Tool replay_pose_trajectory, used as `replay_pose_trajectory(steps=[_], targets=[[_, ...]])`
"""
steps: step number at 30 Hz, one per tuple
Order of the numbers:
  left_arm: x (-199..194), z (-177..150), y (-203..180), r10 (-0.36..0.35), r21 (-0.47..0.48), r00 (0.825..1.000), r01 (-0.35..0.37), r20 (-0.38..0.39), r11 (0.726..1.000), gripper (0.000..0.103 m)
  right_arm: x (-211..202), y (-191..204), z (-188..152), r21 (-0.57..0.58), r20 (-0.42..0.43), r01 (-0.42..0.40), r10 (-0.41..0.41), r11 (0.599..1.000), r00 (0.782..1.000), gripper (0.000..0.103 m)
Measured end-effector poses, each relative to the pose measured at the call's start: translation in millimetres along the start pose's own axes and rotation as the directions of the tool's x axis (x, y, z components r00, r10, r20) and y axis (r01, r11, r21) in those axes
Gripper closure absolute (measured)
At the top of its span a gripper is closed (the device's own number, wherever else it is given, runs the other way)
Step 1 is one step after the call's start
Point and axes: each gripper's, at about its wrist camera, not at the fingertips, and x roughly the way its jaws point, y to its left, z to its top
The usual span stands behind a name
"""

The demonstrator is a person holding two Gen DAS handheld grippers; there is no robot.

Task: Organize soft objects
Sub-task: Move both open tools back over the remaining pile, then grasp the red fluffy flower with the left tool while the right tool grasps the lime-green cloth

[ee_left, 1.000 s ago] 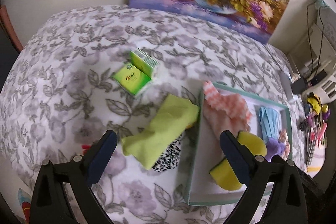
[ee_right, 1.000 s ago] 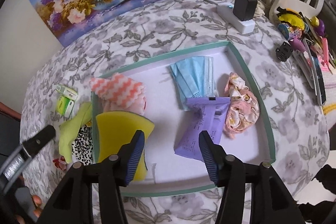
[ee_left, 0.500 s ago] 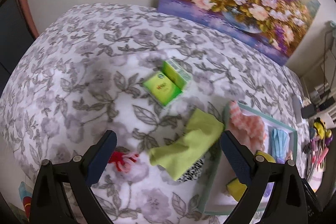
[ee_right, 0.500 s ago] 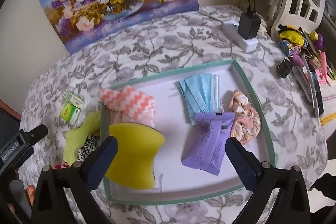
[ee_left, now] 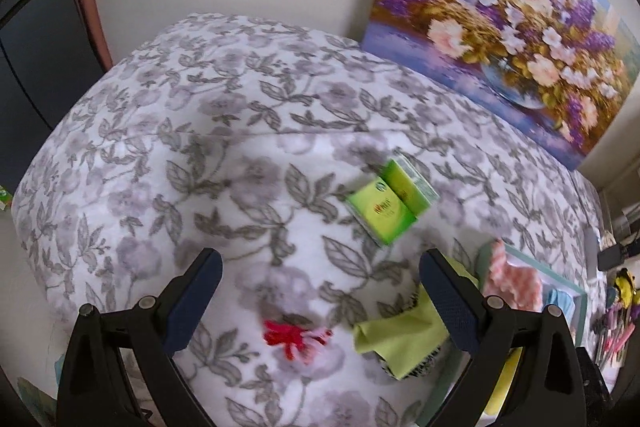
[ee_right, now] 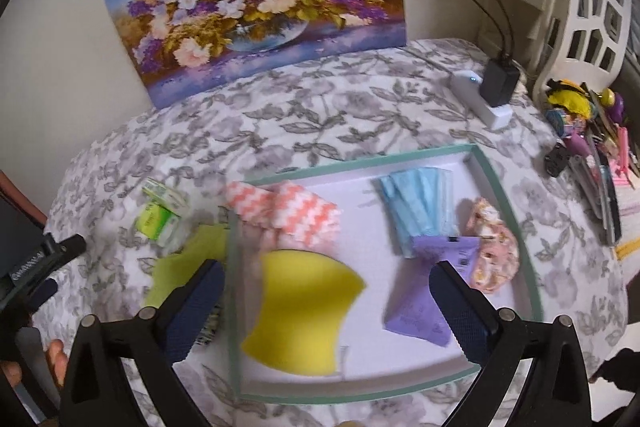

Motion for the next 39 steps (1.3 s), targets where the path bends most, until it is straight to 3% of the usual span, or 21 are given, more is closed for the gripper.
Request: replay_pose_trajectory(steps=[12, 20, 29, 39], targets=[[1.7, 14.7, 37.3, -0.004, -0.066, 1.0, 0.005, 0.009, 0.998, 0.004, 2.0, 67.2, 0.0, -0.042, 0.033, -0.089, 0.091, 0.995, 0.995, 0.0], [18.6, 14.2, 55.3, -0.016, -0.101, 0.997, 0.008, -0.081, 0.995, 0.004, 22.2, 113.4, -12.5, -0.127, -0.053, -0.174, 0.169, 0.977, 0.984, 0.0], [49.5, -3.0, 67.4, -0.01, -0.157, 0.975, -0.026, -0.223, 0.987, 0.004, 57.8, 134.4, -26.5, -0.144, -0.15, -0.216, 0.195, 0.966, 0.969, 0.0], [71.9, -23.6, 67.8, -0.009, -0.183, 0.943, -0.056, -0.333, 0.981, 0.004, 83.9, 131.1, -33.6, -0.119, -0.214, -0.227, 0.198, 0.967, 0.956, 0.036]])
